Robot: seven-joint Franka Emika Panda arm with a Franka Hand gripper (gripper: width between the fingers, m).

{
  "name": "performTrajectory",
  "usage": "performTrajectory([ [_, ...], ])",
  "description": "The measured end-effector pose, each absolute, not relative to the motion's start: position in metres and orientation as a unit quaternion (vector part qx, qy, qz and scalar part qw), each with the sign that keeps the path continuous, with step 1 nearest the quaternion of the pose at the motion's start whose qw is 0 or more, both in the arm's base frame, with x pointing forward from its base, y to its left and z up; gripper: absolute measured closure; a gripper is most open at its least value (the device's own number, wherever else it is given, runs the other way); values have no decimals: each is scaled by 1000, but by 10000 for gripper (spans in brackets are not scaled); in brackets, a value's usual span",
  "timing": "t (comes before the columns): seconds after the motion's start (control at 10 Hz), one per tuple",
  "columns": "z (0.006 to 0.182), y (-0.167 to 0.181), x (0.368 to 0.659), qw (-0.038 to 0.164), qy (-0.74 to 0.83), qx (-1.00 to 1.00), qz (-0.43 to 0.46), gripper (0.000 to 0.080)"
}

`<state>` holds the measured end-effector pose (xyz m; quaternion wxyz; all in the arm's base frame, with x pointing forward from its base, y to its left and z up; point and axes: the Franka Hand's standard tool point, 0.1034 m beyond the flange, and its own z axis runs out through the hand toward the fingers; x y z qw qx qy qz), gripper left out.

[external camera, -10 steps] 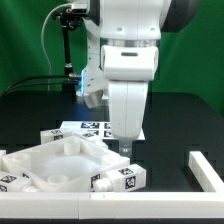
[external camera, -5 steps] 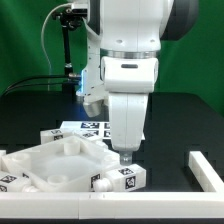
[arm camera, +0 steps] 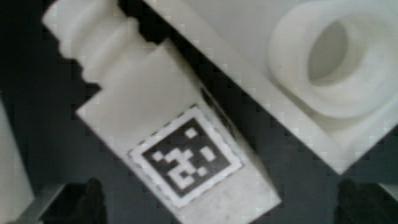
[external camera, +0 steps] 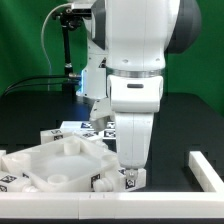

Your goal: Assemble one leg

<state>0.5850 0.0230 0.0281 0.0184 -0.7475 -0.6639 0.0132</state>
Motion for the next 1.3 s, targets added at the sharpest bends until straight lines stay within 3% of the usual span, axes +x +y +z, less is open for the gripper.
performTrajectory([
  [0.7, 12, 29, 579, 29, -662, -749, 20, 150],
  [0.8, 12, 29, 579, 29, -661, -749, 20, 257],
  [0.9, 12, 28, 579, 29, -661, -749, 20, 257],
  [1.0, 12, 28, 579, 29, -661, -749, 20, 441],
  [1.1, 12, 28, 579, 29, -661, -749, 20, 441],
  [1.2, 12, 28, 579, 29, -661, -749, 20, 648],
  [1.3, 12, 28, 579, 29, -661, -749, 20, 648],
])
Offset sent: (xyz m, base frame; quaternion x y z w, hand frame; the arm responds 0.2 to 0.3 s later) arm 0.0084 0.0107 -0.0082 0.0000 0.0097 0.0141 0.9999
